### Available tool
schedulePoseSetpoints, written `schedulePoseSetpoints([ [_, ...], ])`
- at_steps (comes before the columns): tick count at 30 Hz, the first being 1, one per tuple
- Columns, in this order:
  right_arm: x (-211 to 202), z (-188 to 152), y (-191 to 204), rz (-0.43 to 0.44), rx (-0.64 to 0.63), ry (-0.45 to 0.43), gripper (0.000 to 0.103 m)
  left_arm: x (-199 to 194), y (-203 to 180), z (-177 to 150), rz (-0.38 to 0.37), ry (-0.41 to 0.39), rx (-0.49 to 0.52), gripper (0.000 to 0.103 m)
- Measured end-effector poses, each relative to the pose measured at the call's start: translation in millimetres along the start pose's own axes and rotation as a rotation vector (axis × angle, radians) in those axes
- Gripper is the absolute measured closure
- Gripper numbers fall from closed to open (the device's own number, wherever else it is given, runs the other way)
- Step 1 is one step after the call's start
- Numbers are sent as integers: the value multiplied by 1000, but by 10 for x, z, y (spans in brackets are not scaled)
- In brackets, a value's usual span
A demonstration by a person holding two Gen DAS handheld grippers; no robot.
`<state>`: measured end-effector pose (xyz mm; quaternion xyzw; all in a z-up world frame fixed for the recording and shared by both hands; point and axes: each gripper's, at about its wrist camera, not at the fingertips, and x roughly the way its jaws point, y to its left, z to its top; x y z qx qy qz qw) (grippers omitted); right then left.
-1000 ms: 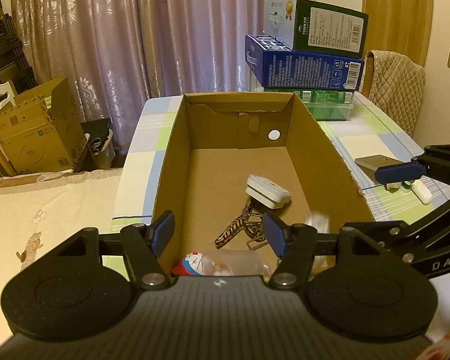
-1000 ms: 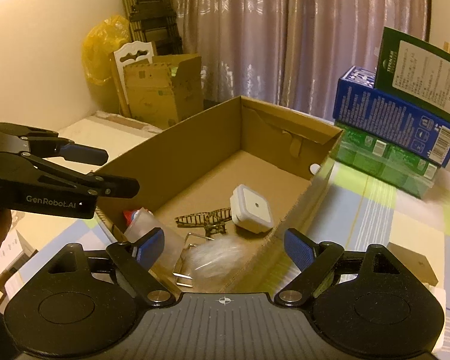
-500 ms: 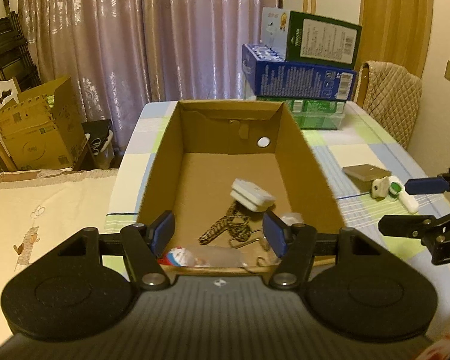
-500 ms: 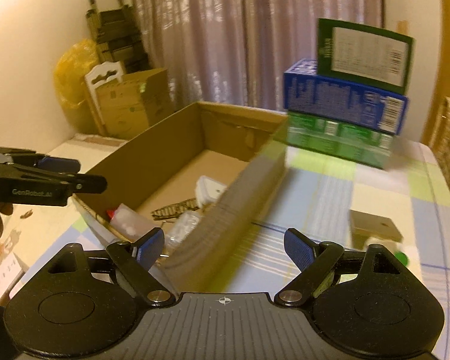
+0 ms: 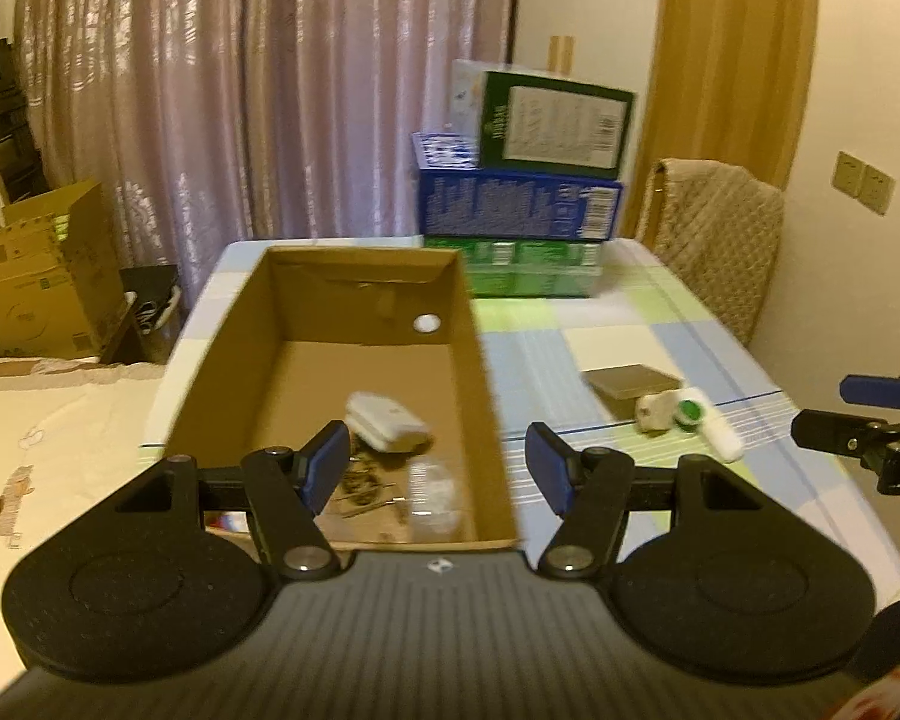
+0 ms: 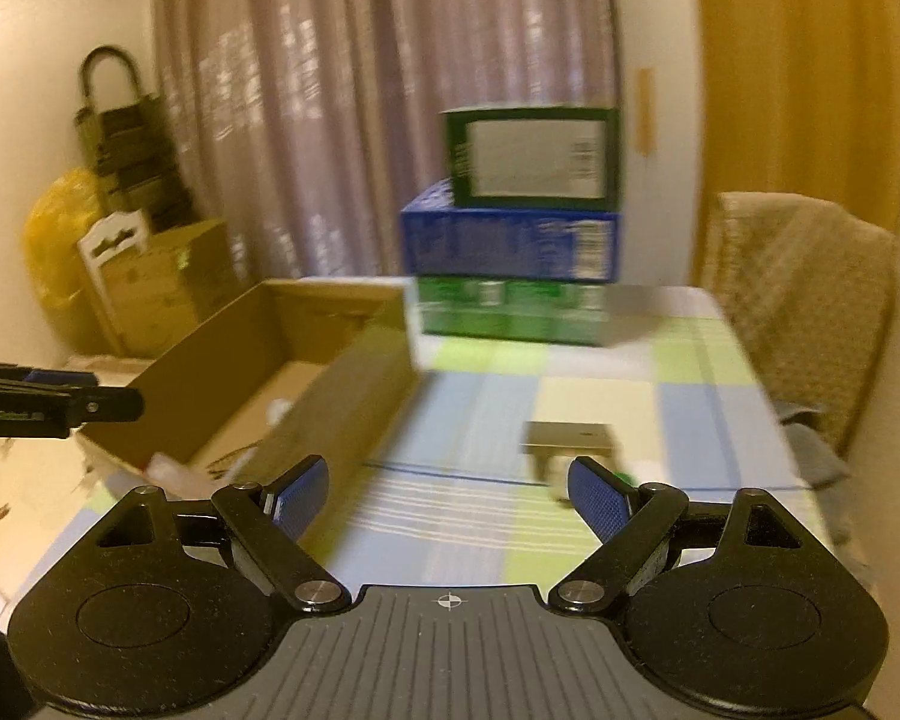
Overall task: Organize rigid objects
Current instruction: 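Move both open grippers back toward the remaining items on the table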
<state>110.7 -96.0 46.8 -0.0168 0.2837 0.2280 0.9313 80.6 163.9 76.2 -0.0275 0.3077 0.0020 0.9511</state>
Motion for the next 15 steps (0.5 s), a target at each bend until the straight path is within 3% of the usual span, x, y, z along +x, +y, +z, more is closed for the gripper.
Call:
schedulePoseSetpoints([
  [7, -399, -203, -612, -142, 104, 3, 19, 8, -521, -3, -82, -2, 33, 42],
  [15, -640, -427, -1024, -211, 160, 29, 19, 159, -1050, -76, -139, 17, 68, 38],
])
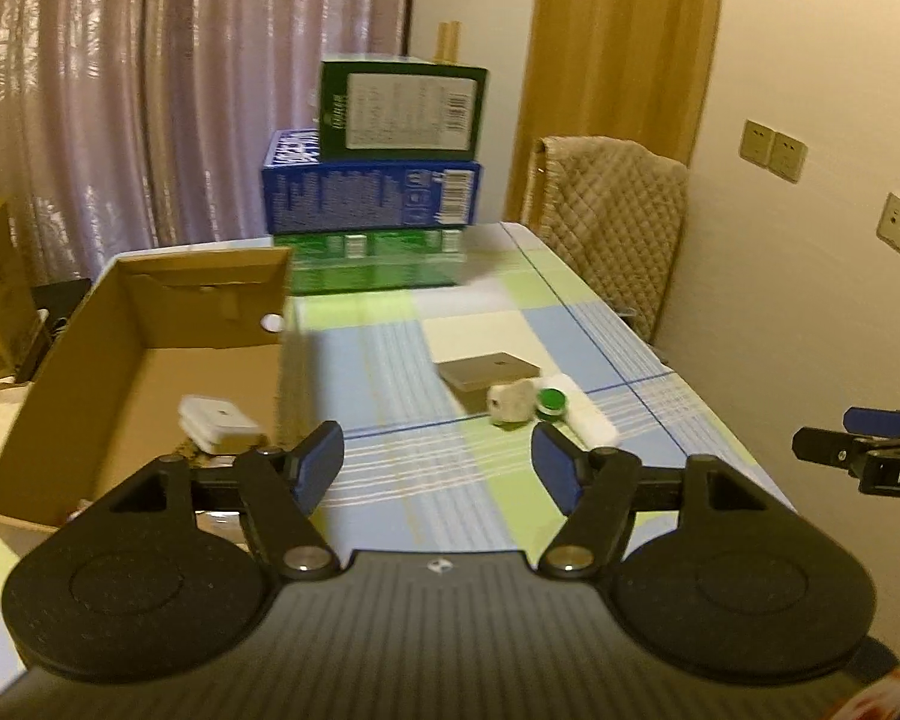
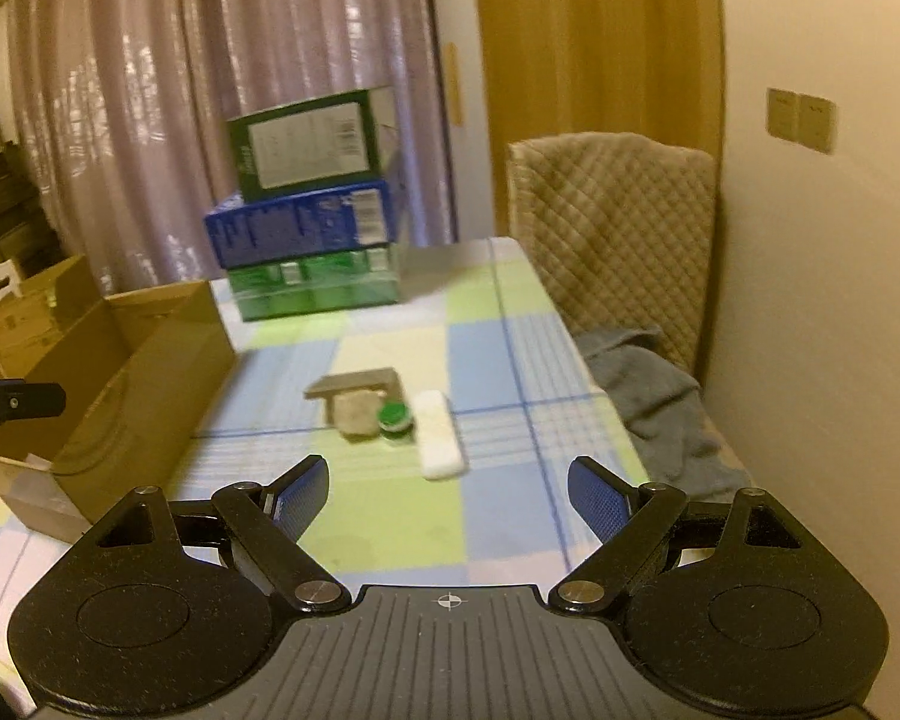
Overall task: Organize rigid objects
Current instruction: 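Move both open grippers back toward the remaining items on the table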
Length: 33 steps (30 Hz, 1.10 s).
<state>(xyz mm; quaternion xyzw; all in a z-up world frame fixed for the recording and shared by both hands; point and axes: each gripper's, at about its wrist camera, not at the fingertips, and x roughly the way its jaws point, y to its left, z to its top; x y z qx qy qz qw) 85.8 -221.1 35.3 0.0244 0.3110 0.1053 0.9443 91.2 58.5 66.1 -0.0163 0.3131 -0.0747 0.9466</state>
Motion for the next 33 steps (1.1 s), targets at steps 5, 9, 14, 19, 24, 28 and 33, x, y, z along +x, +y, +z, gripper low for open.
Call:
schedulePoseSetpoints([
  [5, -13, -66, -124, -10, 19, 14, 19, 132, -226, -43, -21, 21, 22, 35],
  [9, 23, -88, -170, -10, 28, 25, 19, 218, -339, -75, -30, 38, 26, 35],
  [14, 25, -113, -210, -10, 32, 33, 19, 290, -402, -113, -34, 54, 27, 35],
  [19, 53, -104, -228, -13, 39, 44, 19, 348, -429, -138, -37, 70, 22, 34],
  [24, 80, -97, -219, -13, 38, 50, 19, 389, -460, -157, -44, 82, 26, 34],
  [28, 132, -95, -220, -12, 33, 58, 19, 438, -479, -169, -48, 89, 24, 33],
  [33, 247, -71, -228, -12, 23, 74, 19, 530, -480, -185, -51, 103, 12, 32],
])
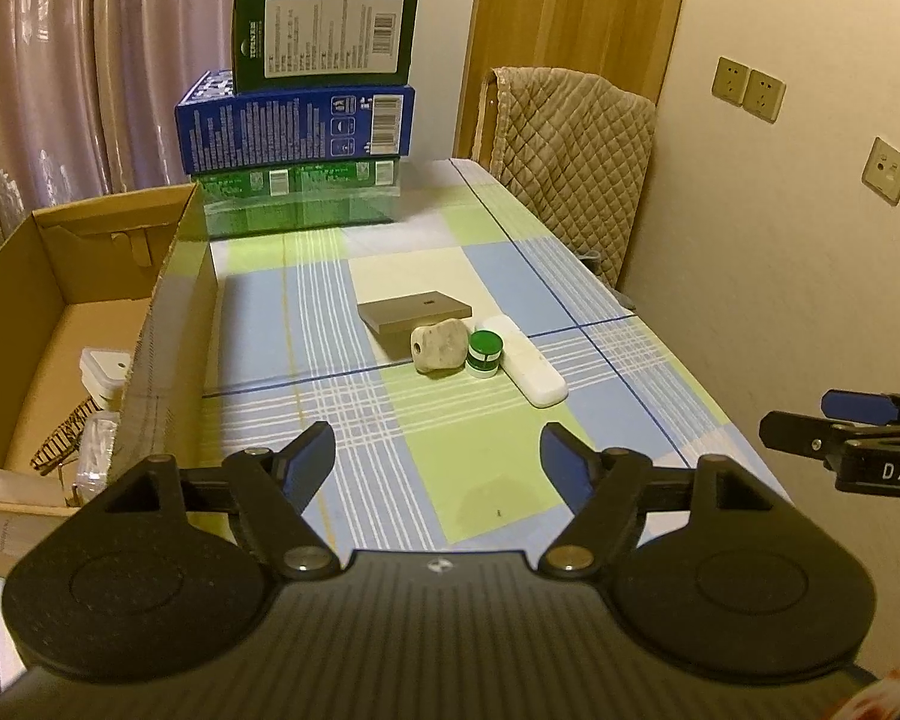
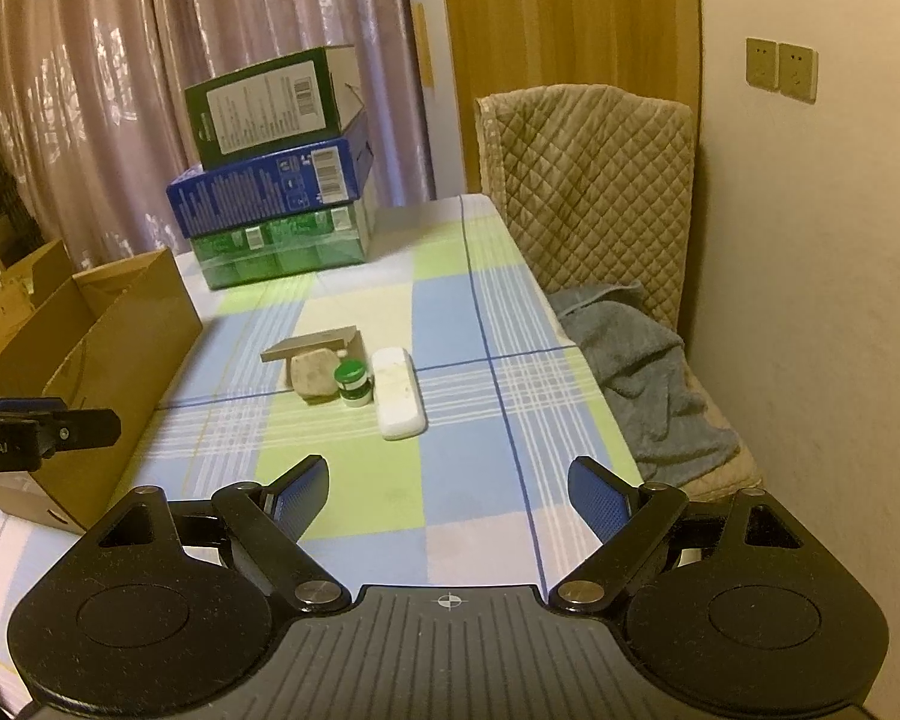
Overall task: Organize rigid objects
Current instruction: 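Move both open grippers back toward the remaining items on the table, then grasp the white bar with the right gripper while the left grasps the green-capped jar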
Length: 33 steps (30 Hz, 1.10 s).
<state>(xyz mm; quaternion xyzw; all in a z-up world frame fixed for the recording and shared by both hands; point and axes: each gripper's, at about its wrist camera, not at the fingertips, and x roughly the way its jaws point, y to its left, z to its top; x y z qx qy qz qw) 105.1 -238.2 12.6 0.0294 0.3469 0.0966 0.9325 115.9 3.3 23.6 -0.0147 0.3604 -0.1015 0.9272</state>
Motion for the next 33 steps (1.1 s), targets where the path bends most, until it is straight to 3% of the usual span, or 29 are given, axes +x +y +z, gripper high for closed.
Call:
schedulePoseSetpoints([
  [6, 223, 36, -13, 11, -1, 37, 19, 142, -4, 7, -5, 15, -8, 31],
  [15, 594, 63, -8, 32, -18, 81, 19, 454, 33, 12, -2, 47, -32, 22],
  [21, 973, 95, 5, 64, -64, 100, 19, 708, 68, 25, -2, 63, -47, 14],
  [26, 1365, 149, 48, 96, -114, 111, 20, 992, 132, 78, 9, 70, -52, 13],
  [33, 1947, 224, 142, 141, -182, 125, 36, 1286, 249, 100, 20, 80, -65, 13],
])
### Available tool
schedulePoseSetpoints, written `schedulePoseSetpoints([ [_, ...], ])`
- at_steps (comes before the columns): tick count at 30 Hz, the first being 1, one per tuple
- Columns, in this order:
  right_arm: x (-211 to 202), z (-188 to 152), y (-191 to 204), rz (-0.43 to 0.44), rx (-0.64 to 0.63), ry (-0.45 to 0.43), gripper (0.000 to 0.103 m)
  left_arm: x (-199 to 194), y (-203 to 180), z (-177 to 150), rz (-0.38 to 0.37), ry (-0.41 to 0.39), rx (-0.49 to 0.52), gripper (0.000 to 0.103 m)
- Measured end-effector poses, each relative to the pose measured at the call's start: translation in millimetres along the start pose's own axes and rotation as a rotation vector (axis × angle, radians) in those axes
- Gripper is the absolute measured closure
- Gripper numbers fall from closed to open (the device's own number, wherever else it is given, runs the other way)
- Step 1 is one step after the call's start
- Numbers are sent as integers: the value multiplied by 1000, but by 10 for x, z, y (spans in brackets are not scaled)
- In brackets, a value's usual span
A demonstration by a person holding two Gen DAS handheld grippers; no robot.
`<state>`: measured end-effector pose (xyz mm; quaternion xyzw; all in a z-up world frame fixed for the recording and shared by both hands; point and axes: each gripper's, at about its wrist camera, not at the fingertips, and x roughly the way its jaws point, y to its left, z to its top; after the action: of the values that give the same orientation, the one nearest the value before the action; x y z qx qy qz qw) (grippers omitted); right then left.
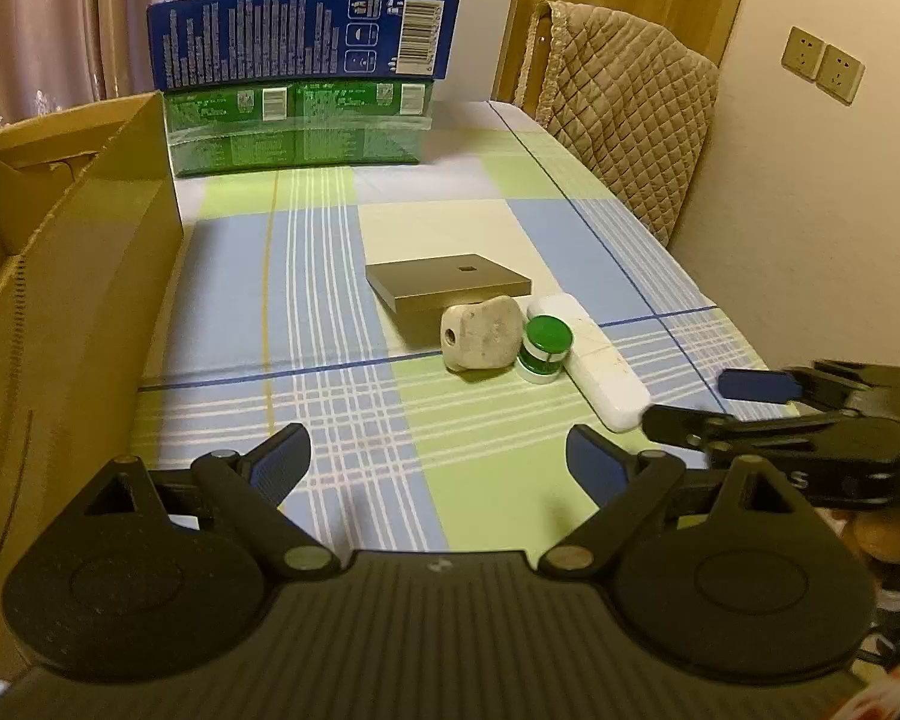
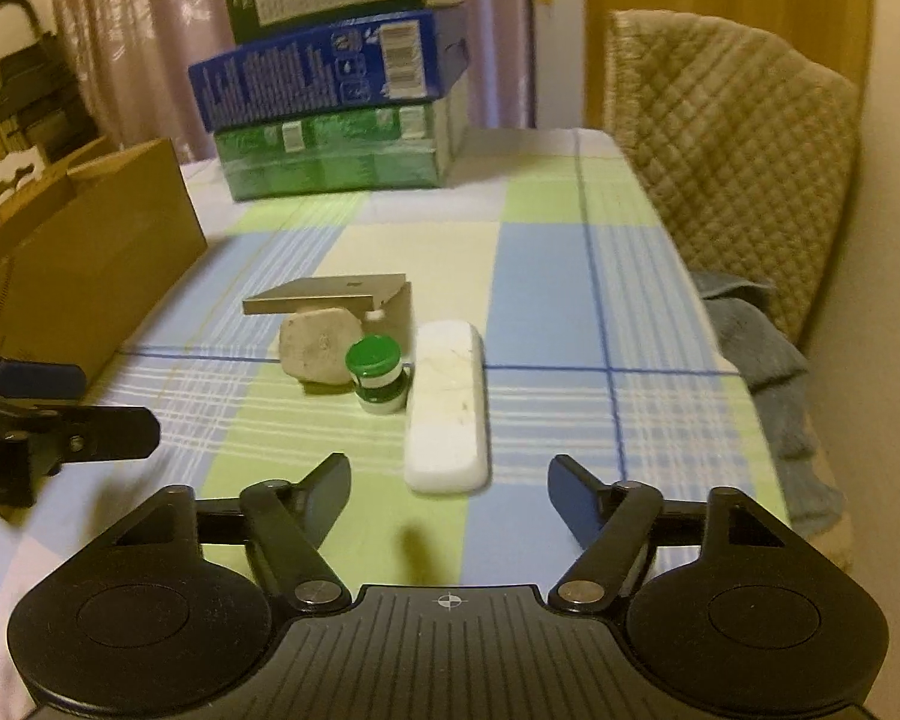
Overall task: Organize rigid objects
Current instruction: 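Grasp the white bar with the right gripper while the left grasps the green-capped jar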
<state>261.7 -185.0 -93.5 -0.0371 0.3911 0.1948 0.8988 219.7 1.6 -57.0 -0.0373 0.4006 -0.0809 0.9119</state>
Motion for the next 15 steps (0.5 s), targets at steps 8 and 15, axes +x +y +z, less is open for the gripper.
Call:
schedulePoseSetpoints([
  [8, 508, 109, 47, -28, -87, 35, 48, 166, 102, -16, -19, -2, -31, 13],
  [15, 567, 115, 107, -20, -113, 37, 65, 212, 173, -115, -21, 8, -38, 13],
])
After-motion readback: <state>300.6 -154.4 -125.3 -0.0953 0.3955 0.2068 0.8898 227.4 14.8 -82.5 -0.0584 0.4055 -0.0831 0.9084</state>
